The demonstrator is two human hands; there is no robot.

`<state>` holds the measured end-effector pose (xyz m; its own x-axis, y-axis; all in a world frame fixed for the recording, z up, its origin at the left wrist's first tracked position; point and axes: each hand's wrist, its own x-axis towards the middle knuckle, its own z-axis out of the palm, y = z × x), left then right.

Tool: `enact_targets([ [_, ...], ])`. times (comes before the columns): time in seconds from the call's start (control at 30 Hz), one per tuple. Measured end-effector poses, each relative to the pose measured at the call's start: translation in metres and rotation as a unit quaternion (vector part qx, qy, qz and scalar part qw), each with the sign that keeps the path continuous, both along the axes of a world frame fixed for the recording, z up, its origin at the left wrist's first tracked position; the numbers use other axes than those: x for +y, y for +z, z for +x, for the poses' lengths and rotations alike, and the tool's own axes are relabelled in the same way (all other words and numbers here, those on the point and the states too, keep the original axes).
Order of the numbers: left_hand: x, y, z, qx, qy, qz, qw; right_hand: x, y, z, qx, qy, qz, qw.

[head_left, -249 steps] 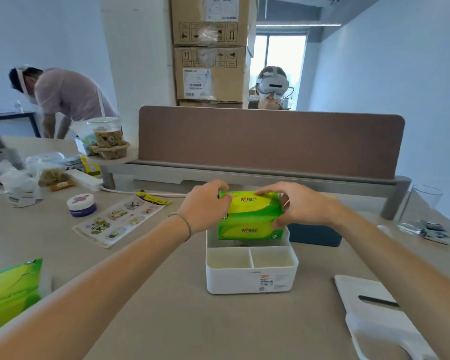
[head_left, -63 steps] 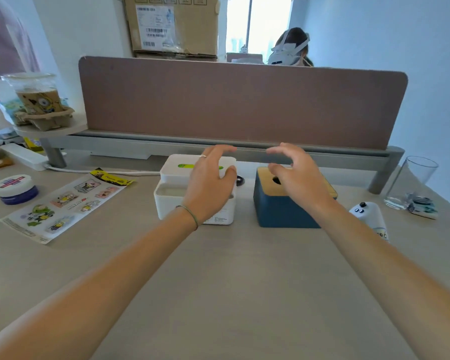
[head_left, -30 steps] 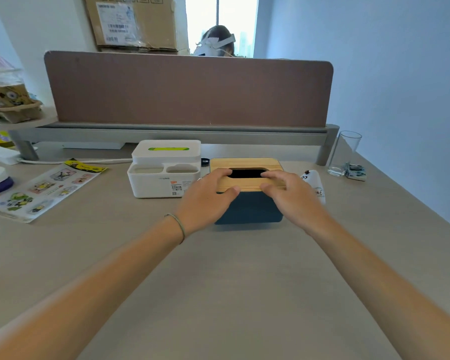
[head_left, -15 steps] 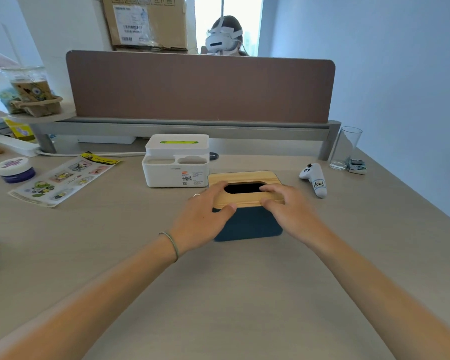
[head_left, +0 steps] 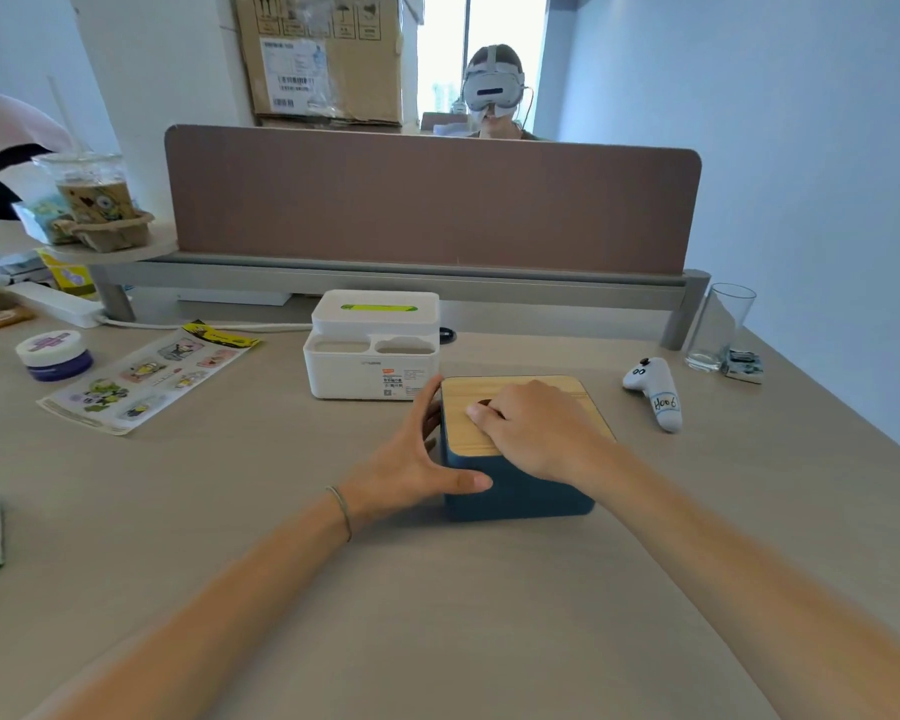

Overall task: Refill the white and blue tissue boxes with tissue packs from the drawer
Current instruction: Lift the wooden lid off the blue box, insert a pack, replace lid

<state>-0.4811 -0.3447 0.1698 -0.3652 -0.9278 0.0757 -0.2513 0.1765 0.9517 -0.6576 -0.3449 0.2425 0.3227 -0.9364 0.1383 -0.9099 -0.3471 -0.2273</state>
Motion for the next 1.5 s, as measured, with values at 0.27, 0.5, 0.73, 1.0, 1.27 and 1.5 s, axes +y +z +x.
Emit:
enact_targets([
  [0.27, -0.005, -0.011, 0.001, -0.009, 0.033, -0.032, 0.999, 0.002, -0.009, 0.002, 0.000, -0.010, -0.040, 0.999],
  [0.5, -0.007, -0.015, 0.000, 0.002, 0.043, -0.038, 0.998, 0.000, -0.011, 0.002, -0.013, -0.006, -0.066, 0.998],
  [0.73, 0.002, -0.003, 0.000, -0.004, 0.029, -0.065, 0.997, 0.003, -0.002, -0.003, -0.079, 0.026, -0.117, 0.990],
  [1.0, 0.018, 0.040, 0.046, -0.015, 0.111, -0.173, 0.979, 0.003, 0.023, 0.031, -0.105, 0.096, -0.100, 0.985],
  [1.27, 0.039, 0.055, 0.113, -0.148, 0.186, -0.200, 0.950, 0.002, 0.033, 0.096, -0.076, 0.159, -0.079, 0.981],
  [1.5, 0.059, 0.046, 0.161, -0.215, 0.263, -0.173, 0.924, 0.000, 0.017, 0.138, -0.099, 0.213, -0.011, 0.972],
])
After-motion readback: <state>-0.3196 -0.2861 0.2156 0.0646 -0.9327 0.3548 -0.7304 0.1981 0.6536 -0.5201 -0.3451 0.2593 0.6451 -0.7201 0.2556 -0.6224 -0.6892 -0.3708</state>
